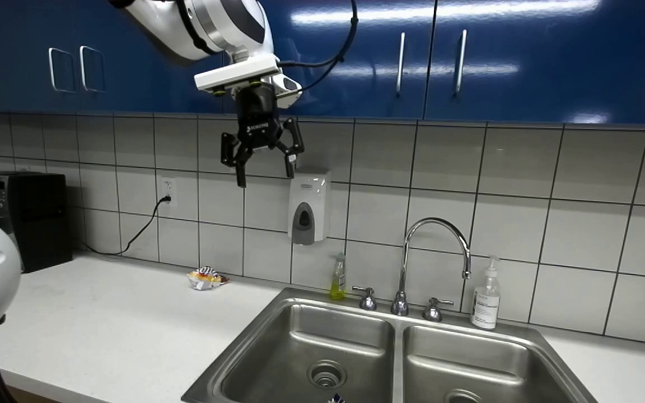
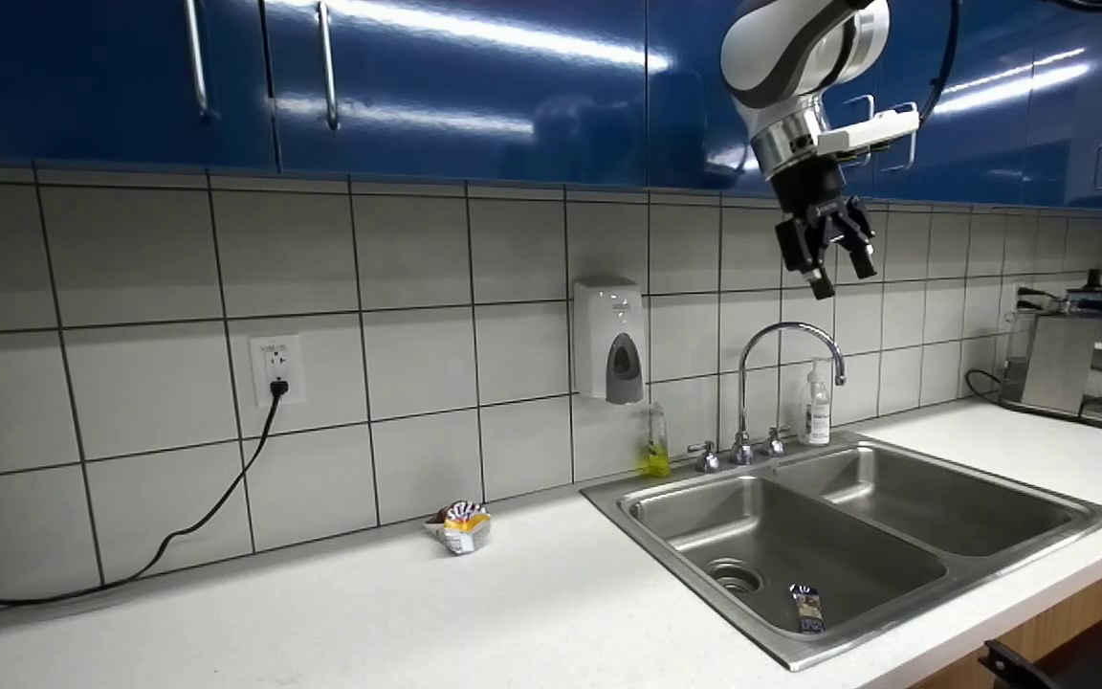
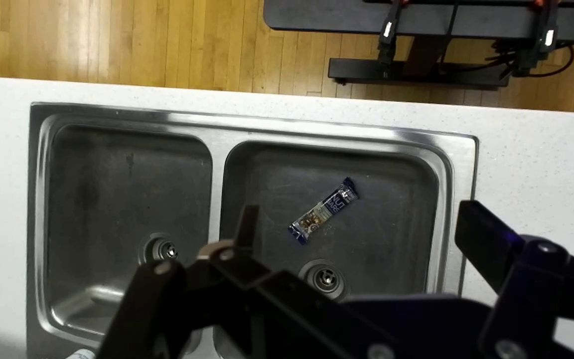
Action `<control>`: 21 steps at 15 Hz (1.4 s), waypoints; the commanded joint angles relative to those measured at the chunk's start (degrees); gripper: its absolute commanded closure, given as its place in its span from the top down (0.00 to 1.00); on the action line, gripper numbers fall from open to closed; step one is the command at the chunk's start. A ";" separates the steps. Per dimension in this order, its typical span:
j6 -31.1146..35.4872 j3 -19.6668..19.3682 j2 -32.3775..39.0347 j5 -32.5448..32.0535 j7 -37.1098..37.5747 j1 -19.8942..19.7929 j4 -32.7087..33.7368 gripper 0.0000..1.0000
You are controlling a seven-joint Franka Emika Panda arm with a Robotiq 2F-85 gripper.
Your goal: Pick the granola bar up from the sink and place it on the counter top to the left of the sink
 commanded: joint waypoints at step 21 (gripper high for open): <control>6.04 -3.42 -8.74 0.78 1.65 -0.58 -19.42 1.00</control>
